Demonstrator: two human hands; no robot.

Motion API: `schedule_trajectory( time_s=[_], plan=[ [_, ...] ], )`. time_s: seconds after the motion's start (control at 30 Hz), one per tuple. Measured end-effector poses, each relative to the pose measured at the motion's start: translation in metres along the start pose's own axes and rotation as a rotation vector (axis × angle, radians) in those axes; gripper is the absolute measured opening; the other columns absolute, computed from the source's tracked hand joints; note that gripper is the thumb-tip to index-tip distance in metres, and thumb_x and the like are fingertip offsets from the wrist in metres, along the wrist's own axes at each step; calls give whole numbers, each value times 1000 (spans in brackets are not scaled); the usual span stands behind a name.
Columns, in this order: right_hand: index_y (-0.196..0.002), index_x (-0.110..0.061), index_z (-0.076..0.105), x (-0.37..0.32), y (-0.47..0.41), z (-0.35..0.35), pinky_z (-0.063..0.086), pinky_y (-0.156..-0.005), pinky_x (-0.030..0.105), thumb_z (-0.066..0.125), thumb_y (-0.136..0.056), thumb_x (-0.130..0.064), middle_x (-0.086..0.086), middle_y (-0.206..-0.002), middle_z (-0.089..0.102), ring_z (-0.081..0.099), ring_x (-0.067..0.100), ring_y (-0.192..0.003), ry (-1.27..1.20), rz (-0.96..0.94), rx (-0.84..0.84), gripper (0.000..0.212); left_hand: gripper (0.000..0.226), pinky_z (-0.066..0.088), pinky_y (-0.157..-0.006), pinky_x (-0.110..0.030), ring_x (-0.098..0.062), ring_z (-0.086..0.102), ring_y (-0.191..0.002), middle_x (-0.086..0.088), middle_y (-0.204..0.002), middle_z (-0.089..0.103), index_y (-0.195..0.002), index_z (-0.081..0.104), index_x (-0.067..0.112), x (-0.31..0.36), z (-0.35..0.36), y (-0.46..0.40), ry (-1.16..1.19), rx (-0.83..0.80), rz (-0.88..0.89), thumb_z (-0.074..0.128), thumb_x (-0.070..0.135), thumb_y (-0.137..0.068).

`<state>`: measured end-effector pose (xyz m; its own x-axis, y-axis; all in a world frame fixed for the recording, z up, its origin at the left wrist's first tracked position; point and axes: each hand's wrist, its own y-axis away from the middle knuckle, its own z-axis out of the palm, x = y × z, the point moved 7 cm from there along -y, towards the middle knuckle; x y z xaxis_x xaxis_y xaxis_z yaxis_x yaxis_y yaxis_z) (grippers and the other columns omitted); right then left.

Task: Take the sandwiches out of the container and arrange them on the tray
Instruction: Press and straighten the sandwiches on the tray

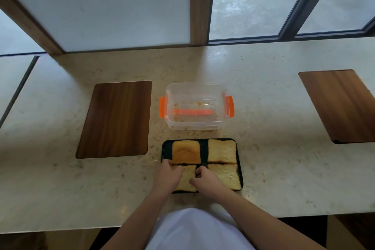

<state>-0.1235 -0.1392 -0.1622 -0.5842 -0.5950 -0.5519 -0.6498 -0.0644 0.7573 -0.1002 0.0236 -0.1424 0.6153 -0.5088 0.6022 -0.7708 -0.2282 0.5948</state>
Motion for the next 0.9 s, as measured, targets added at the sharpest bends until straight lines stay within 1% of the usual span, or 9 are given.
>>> schedule_trajectory(
  time_s=[0.07, 0.13, 0.2, 0.27, 0.43, 0.63, 0.77, 0.83, 0.9],
  plan=[
    [-111, -20, 53, 1, 0, -4, 43, -58, 28, 64, -87, -34, 0, -94, 63, 59, 13, -77, 8, 6, 17, 30, 41, 42, -58, -24, -5, 54, -76, 8, -92, 55, -127, 52, 11, 6, 4, 1, -15, -27, 8, 61, 24, -89],
    [-105, -18, 54, 2, 0, -10, 41, -57, 28, 64, -85, -33, 1, -91, 61, 56, 13, -76, 29, 14, 37, 26, 45, 50, -71, -33, -15, 58, -89, -2, -108, 58, -129, 51, 12, 12, 9, 3, -48, -70, 24, 59, 28, -88],
    [-104, -17, 55, 2, 1, -14, 38, -54, 27, 63, -84, -33, 0, -90, 59, 55, 12, -75, 59, 20, 51, 27, 51, 50, -88, -42, -24, 56, -105, -8, -125, 54, -134, 48, 12, 17, 14, 4, -78, -98, 31, 58, 31, -87],
    [-104, -17, 54, 3, 2, -17, 36, -53, 27, 63, -84, -33, -1, -89, 56, 53, 11, -74, 85, 27, 61, 27, 53, 48, -95, -46, -27, 53, -111, -9, -129, 51, -135, 48, 12, 20, 17, 3, -89, -113, 31, 57, 33, -87],
    [-102, -18, 54, 4, 1, -20, 35, -52, 28, 63, -85, -34, -1, -88, 57, 53, 11, -73, 107, 39, 64, 25, 51, 48, -95, -45, -24, 53, -109, -8, -128, 51, -131, 50, 14, 19, 16, 1, -67, -133, 12, 57, 33, -84],
    [-95, -21, 48, -9, -7, -36, 48, -59, 32, 59, -87, -34, 5, -94, 65, 60, 17, -76, 71, 10, 101, 19, 55, 48, -91, -42, -22, 52, -108, -8, -132, 49, -135, 45, 13, 20, 7, -2, -45, -129, -13, 57, 36, -86],
    [-100, -25, 46, -26, -16, -44, 48, -64, 34, 57, -89, -35, 4, -99, 65, 60, 17, -79, 70, -19, 129, 19, 52, 46, -86, -40, -21, 49, -106, -8, -134, 44, -134, 42, 13, 25, 5, -7, -31, -123, -34, 56, 33, -88],
    [-108, -23, 49, -31, -20, -45, 48, -63, 33, 56, -89, -36, 5, -101, 65, 61, 16, -79, 59, -14, 123, 24, 50, 47, -87, -41, -22, 50, -105, -8, -132, 45, -133, 43, 12, 28, 4, -10, -32, -124, -35, 55, 32, -88],
    [-119, -21, 49, -35, -23, -44, 50, -63, 31, 55, -91, -36, -1, -98, 62, 62, 14, -82, 53, -13, 116, 33, 52, 48, -87, -41, -24, 51, -106, -9, -132, 46, -135, 42, 12, 31, 4, -12, -15, -126, -36, 55, 31, -88]
  ],
)
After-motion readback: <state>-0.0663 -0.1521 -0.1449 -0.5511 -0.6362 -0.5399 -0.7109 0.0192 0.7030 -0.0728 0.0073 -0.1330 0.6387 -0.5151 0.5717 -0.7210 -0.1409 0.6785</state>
